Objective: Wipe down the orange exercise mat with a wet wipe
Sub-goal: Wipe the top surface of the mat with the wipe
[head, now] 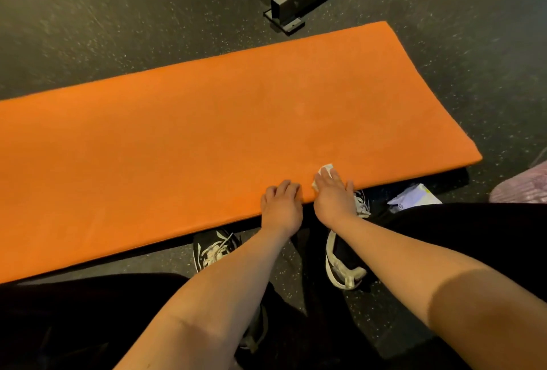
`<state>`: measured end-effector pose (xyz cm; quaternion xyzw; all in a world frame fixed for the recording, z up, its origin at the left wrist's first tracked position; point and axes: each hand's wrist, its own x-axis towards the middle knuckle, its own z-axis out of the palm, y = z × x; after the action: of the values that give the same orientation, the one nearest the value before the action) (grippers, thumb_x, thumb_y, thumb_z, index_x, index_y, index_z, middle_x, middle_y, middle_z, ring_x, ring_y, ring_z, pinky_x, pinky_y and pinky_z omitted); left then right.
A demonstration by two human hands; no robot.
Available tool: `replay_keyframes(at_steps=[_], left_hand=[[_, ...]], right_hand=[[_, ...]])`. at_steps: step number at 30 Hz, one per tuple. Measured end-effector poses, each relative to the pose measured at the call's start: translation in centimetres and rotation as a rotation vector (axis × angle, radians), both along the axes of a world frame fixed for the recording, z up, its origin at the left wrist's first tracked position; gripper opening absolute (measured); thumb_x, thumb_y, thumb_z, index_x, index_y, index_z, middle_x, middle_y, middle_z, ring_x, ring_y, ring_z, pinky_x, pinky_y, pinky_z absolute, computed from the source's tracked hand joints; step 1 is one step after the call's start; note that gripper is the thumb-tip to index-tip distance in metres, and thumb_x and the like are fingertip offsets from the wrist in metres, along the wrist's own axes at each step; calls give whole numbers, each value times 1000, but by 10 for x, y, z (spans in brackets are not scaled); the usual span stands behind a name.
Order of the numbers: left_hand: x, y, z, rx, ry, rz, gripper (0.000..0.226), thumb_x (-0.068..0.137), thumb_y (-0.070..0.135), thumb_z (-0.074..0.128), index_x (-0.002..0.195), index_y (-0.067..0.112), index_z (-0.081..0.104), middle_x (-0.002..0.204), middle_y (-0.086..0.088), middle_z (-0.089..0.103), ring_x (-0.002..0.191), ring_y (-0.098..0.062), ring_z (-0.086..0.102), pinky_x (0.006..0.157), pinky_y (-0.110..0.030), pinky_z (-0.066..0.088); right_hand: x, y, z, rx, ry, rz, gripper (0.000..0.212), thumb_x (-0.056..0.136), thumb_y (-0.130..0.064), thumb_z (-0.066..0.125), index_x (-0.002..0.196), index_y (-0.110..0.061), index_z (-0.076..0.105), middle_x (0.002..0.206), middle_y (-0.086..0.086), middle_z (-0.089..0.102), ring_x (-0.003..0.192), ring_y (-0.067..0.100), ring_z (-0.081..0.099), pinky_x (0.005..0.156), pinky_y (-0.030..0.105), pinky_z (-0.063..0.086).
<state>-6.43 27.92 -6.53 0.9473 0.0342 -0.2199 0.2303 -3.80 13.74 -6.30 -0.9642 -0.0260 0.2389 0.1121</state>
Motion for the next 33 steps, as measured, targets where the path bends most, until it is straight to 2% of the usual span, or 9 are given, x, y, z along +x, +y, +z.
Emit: replay_keyframes(at_steps=[4, 7, 12, 16, 18, 24, 28, 31, 33], left_hand=[[0, 0, -4, -6, 1, 13, 49, 105, 37, 37, 152, 27, 35, 163, 5, 25, 140, -32, 24, 116, -45, 22], [-1, 0, -6, -34, -10, 50, 48, 104, 37, 39, 150, 27, 39, 162, 6, 28, 140, -30, 25, 116, -44, 21], [2, -5, -7, -16, -26, 60, 48, 102, 36, 41, 149, 29, 40, 161, 7, 28, 140, -29, 24, 116, -45, 20], [-1, -5, -8, -32, -4, 76, 50, 102, 35, 40, 152, 28, 37, 163, 6, 26, 142, -28, 22, 117, -44, 18], [-1, -4, -8, -38, -1, 82, 51, 102, 34, 42, 152, 28, 37, 163, 7, 26, 143, -28, 22, 117, -44, 18], [0, -8, -6, -10, -2, 80, 49, 101, 34, 44, 149, 27, 40, 162, 7, 27, 143, -29, 22, 117, -45, 19], [0, -8, -6, -19, 13, 89, 50, 101, 35, 42, 150, 29, 39, 163, 8, 26, 143, -28, 22, 117, -45, 20], [-2, -7, -7, -25, 7, 80, 49, 101, 36, 43, 150, 29, 39, 163, 8, 27, 142, -28, 22, 116, -45, 21], [-1, -6, -7, -18, 4, 67, 50, 102, 37, 44, 150, 28, 38, 163, 7, 26, 143, -29, 22, 117, -45, 21]], right_hand=[[-3, 22, -4, 87, 10, 123, 56, 105, -24, 37, 159, -18, 24, 169, 1, 12, 156, 18, 0, 124, 49, -1], [3, 10, -6, 70, 15, 195, 59, 104, -17, 37, 161, -21, 21, 170, -3, 9, 156, 15, -1, 124, 51, -2], [24, -7, -4, -10, -28, -31, 61, 102, -14, 39, 160, -18, 20, 170, -1, 8, 156, 18, -5, 124, 52, -2], [3, 15, -8, 111, -8, 164, 53, 106, -24, 36, 158, -17, 28, 169, 1, 17, 156, 17, 3, 125, 46, 0], [2, 9, -9, 117, 9, 209, 55, 105, -19, 37, 159, -19, 26, 169, -1, 15, 156, 15, 3, 125, 46, -2], [22, -11, -3, 14, -15, -42, 61, 102, -12, 40, 160, -20, 23, 170, -2, 8, 156, 17, -5, 125, 51, -3], [-4, 9, -3, 142, -27, 140, 50, 104, -18, 37, 154, -21, 37, 167, 1, 23, 156, 17, 7, 125, 49, 0], [-6, -1, -2, 141, -7, 216, 58, 102, -12, 39, 158, -24, 30, 168, -1, 19, 156, 15, 5, 124, 50, -3], [10, -15, 2, 35, 2, 119, 68, 97, -6, 43, 160, -23, 24, 170, -1, 9, 156, 17, -2, 124, 53, -4]])
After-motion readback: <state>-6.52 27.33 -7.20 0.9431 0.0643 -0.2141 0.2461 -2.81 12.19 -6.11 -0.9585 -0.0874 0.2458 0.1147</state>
